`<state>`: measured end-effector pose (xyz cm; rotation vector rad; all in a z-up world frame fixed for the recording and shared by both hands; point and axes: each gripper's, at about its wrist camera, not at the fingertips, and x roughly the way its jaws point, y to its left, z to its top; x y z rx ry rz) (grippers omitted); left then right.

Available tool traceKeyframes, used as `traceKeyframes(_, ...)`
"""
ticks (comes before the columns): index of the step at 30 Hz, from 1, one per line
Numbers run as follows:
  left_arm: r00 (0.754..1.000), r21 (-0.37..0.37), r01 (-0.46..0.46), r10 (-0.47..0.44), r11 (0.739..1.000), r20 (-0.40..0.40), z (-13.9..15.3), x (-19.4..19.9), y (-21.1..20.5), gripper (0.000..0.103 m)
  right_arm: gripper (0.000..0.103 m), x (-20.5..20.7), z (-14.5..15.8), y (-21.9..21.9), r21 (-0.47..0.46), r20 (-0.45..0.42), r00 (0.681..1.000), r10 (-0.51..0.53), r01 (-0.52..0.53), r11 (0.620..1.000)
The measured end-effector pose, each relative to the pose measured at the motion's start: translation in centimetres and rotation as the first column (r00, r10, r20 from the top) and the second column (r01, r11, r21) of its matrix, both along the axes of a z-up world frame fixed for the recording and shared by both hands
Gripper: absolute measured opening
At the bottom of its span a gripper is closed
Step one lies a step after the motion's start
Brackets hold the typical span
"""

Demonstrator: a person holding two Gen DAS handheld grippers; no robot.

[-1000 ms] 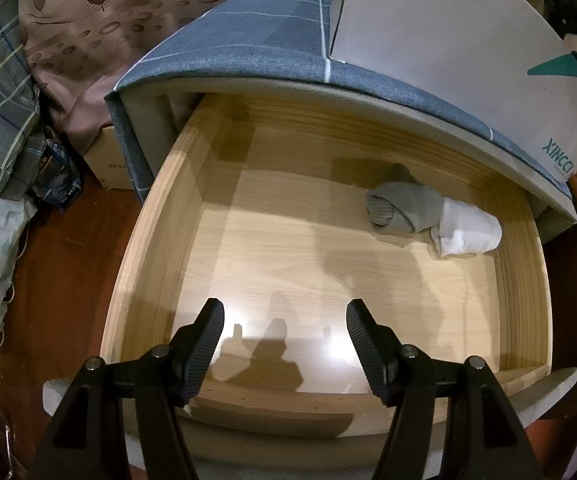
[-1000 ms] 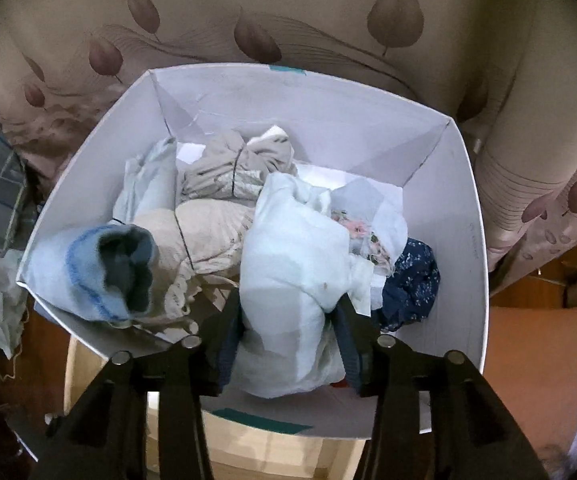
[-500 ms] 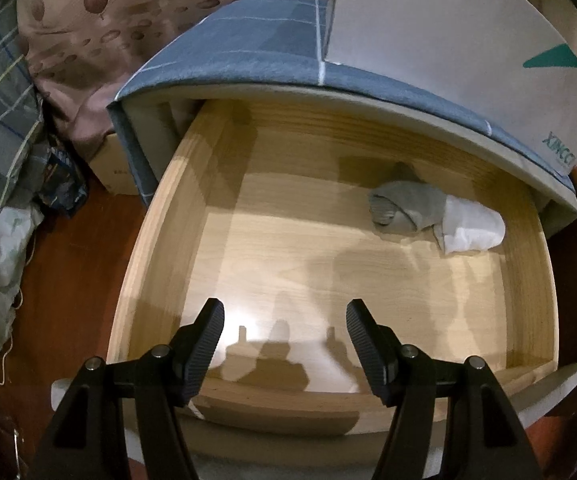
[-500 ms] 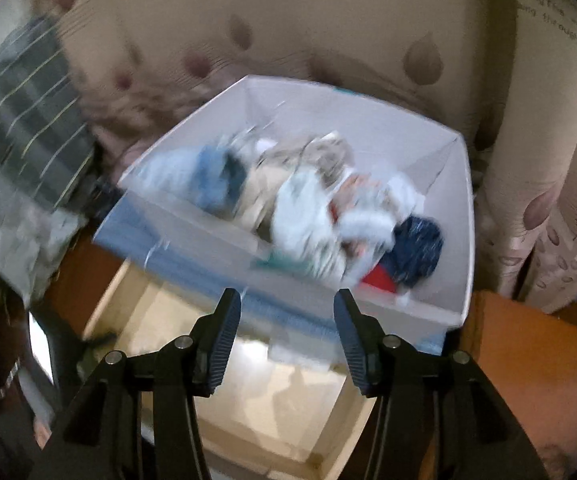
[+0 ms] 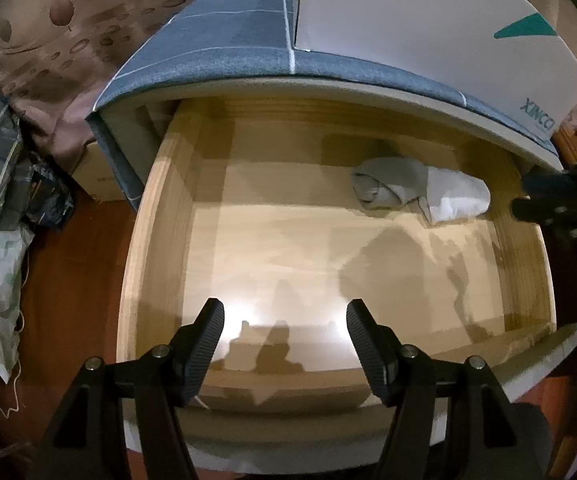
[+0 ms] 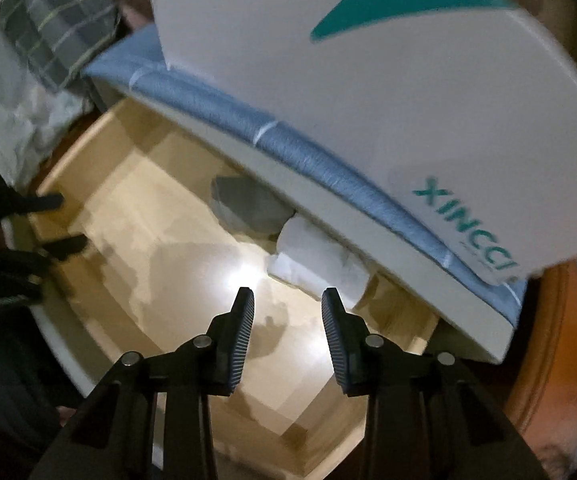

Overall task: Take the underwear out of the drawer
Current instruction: 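Move the open right tool back down into the drawer, then grasp the white crumpled garment in the drawer with the right tool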

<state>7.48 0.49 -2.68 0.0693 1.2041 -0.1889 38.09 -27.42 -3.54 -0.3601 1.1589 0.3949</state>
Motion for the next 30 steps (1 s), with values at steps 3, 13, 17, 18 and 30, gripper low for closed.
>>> traceKeyframes(3, 1.000, -0.010, 0.019, -0.019, 1.000, -0.016, 0.1, -0.1, 0.2, 0.065, 0.032, 0.4, -2.1, 0.8, -0.057, -0.006, 0.999, 0.045, -0.045, 0.997)
traceKeyframes(13, 0.999, -0.023, 0.024, -0.024, 0.999, -0.040, 0.4, -1.1, 1.4, 0.065, 0.033, 1.5, -6.3, 2.4, -0.192, 0.045, 0.988, 0.147, -0.136, 0.972)
traceKeyframes(17, 0.999, -0.016, 0.017, -0.018, 1.000, -0.045, 0.3, -1.2, 1.5, 0.065, 0.034, 2.2, -7.7, 2.5, -0.235, 0.051, 0.986, 0.158, -0.141, 0.962)
traceKeyframes(18, 0.999, -0.017, 0.013, -0.014, 1.000, -0.049, 0.2, -1.1, 1.5, 0.065, 0.033, 2.4, -8.0, 2.5, -0.243, 0.051, 0.986, 0.159, -0.143, 0.960)
traceKeyframes(30, 0.998, -0.023, 0.000, -0.001, 1.000, -0.065, -0.2, -1.1, 1.6, 0.065, 0.041, 2.6, -10.7, 4.1, -0.323, 0.111, 0.974, 0.198, -0.153, 0.934)
